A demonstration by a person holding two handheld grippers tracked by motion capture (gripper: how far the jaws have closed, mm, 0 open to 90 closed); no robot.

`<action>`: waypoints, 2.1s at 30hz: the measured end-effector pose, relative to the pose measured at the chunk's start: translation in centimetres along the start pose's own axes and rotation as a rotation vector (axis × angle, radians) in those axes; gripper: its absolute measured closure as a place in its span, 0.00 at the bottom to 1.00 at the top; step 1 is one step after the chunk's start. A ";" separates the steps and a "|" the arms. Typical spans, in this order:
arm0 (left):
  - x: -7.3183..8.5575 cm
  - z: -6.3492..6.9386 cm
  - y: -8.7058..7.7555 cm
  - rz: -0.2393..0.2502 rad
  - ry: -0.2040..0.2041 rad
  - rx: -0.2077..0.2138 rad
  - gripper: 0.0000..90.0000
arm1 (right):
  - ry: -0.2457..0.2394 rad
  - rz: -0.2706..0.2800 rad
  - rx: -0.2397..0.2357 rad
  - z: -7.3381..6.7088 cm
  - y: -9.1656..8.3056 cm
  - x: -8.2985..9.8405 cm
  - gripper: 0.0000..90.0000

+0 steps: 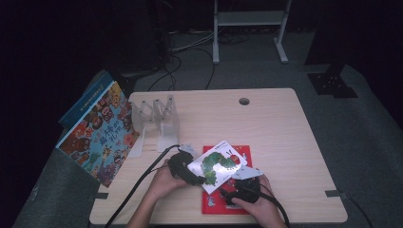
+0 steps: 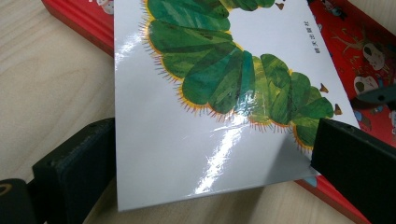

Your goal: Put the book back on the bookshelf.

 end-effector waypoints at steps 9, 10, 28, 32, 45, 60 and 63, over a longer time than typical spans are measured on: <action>-0.1 0.1 0.2 -0.017 0.000 -0.006 0.00 | 0.000 -0.022 -0.004 -0.1 0.2 0.0 0.01; -0.2 0.1 0.1 -0.026 0.008 -0.007 0.00 | 0.002 -0.026 -0.002 -0.1 0.2 0.0 0.00; -0.8 0.6 0.1 -0.023 -0.043 0.011 0.03 | 0.013 -0.011 0.009 0.3 0.3 0.1 0.00; -1.0 0.7 -0.4 -0.001 -0.046 0.026 0.03 | 0.010 -0.007 0.007 0.3 0.3 0.2 0.00; -2.8 2.7 -3.7 0.098 0.018 0.045 0.07 | 0.018 -0.009 0.014 0.3 0.2 0.2 0.00; -3.5 6.5 -3.2 0.066 0.135 0.151 0.21 | 0.016 -0.007 0.015 0.4 0.2 0.2 0.00; -3.6 6.3 -3.5 0.062 0.133 0.129 0.31 | 0.012 -0.003 0.015 0.4 0.2 0.2 0.00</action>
Point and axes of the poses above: each handheld gripper's, and its own axes: y roughly forward along the jaws, x roughly out of its underside, z roughly to its right, the point moved 5 cm from there along y, roughly forward along the jaws, and after that the axes turned 5 degrees about -y, right-handed, at the moved point
